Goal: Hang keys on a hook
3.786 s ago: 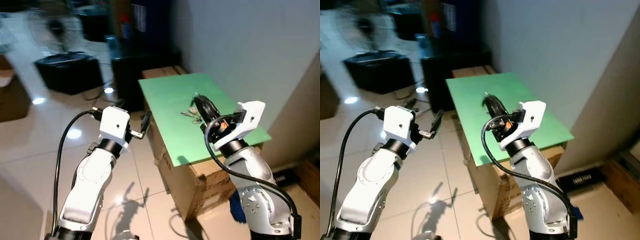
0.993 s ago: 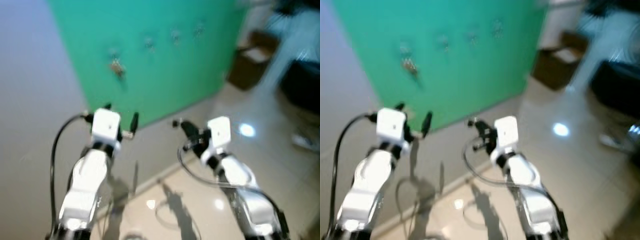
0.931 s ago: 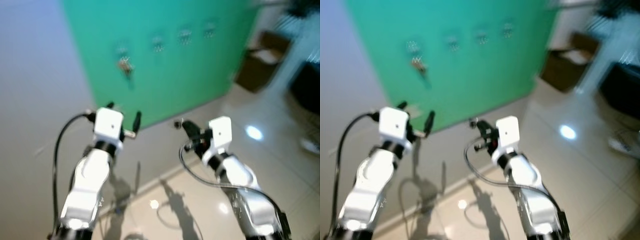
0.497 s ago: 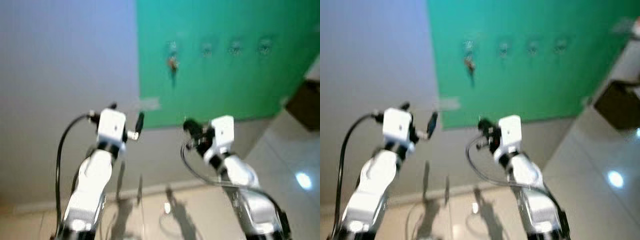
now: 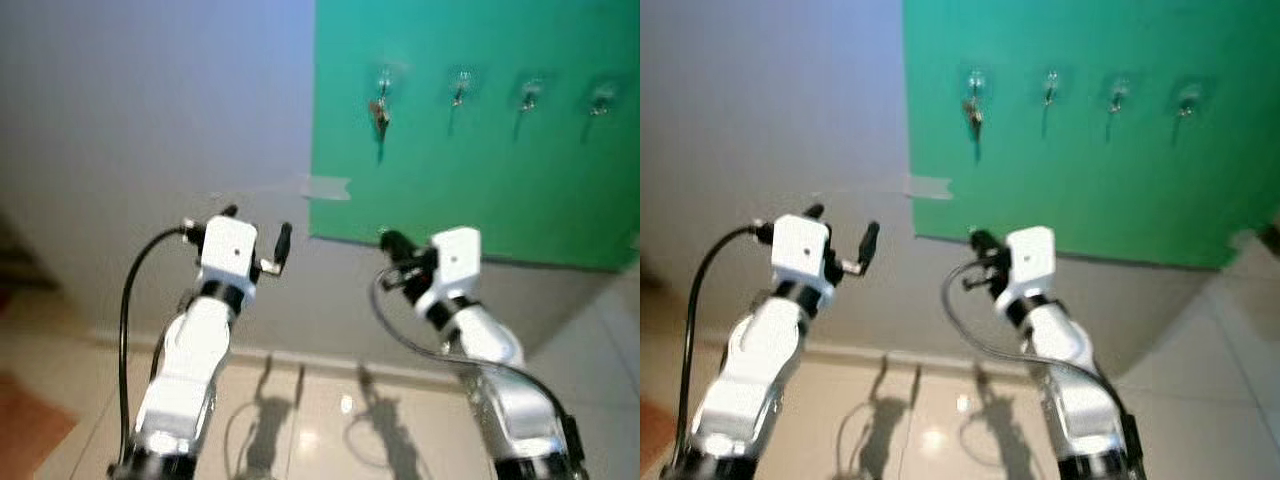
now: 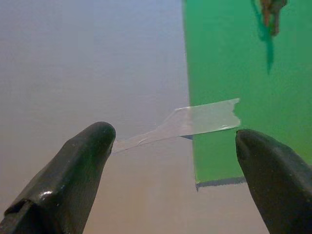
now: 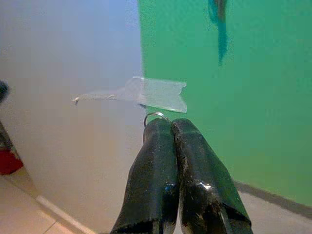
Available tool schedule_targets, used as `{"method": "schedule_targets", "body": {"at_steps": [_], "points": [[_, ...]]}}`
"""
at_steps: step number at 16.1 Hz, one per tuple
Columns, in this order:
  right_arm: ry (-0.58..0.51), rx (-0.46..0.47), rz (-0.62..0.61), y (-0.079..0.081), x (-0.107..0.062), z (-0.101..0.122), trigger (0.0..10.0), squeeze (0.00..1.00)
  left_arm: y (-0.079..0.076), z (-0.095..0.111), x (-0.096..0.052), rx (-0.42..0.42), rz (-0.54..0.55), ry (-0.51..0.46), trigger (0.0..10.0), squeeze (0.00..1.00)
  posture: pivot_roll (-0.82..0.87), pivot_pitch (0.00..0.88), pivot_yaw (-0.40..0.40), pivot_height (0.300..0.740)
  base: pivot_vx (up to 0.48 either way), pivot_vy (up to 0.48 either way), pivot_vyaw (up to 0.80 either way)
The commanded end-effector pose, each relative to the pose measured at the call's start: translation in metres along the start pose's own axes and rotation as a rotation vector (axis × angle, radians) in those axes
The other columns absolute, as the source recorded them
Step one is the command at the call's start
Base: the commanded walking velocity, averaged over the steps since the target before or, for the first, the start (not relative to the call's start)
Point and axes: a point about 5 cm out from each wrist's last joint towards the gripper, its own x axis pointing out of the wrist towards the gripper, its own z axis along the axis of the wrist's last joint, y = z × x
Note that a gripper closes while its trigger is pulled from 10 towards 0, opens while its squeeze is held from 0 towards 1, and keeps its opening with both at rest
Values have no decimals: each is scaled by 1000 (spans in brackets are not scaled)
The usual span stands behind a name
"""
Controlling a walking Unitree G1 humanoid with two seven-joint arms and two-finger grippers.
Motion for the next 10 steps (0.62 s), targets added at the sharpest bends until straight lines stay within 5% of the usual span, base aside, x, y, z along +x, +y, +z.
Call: {"method": "schedule_targets", "body": {"at_steps": [1,5,10], "points": [[-22,4,-15,1,1,4,10000,0,3,-4,-2,16,-20,20,10000,0,-2,0,-6,718,0,0,800],[-32,1,-51,-4,-1,4,10000,0,-1,-3,-1,0,-60,4,10000,0,-14,0,8,718,144,0,800],[-64,91,-131,-8,-5,6,10000,0,-2,-2,0,-1,-94,1,10000,0,-25,0,29,718,371,0,0]]}}
